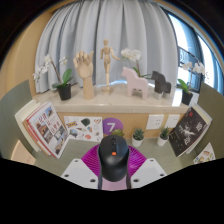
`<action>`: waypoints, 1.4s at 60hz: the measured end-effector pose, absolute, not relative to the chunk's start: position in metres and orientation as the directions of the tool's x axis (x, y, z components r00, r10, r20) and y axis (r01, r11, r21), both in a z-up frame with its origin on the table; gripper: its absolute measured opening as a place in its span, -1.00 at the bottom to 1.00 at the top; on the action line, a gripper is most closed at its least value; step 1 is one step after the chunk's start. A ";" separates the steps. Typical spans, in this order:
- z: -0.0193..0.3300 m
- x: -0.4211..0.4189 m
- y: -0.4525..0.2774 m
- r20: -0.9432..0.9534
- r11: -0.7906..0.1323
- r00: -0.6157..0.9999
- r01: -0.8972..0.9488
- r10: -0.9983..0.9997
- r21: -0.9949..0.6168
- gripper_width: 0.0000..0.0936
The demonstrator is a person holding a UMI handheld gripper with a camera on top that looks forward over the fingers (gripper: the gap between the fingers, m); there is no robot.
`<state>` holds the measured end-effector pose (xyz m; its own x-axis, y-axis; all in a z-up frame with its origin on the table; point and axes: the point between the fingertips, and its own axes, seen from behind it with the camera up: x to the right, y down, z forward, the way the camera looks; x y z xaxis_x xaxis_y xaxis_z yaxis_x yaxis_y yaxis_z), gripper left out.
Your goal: Arrange mouse
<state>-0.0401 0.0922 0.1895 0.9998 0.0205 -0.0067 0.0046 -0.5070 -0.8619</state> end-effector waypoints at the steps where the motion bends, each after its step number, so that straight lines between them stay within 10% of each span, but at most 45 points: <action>1: 0.180 -0.043 0.094 -0.004 -0.520 1.000 0.009 0.023 -0.854 -0.32; 27: -0.017 -0.078 0.064 -0.002 -0.770 0.999 0.030 0.040 -0.637 -0.30; 46: -0.015 -0.074 0.064 0.006 -0.765 1.000 0.002 -0.003 -0.644 0.11; 55: 0.026 -0.064 0.059 0.052 -0.743 0.996 -0.022 -0.076 -0.669 0.77; 84: 0.218 -0.124 -0.034 0.003 -0.615 0.998 -0.037 -0.065 -0.788 0.83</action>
<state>-0.1239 -0.0340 0.2184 0.9979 -0.0647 0.0031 -0.0374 -0.6150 -0.7877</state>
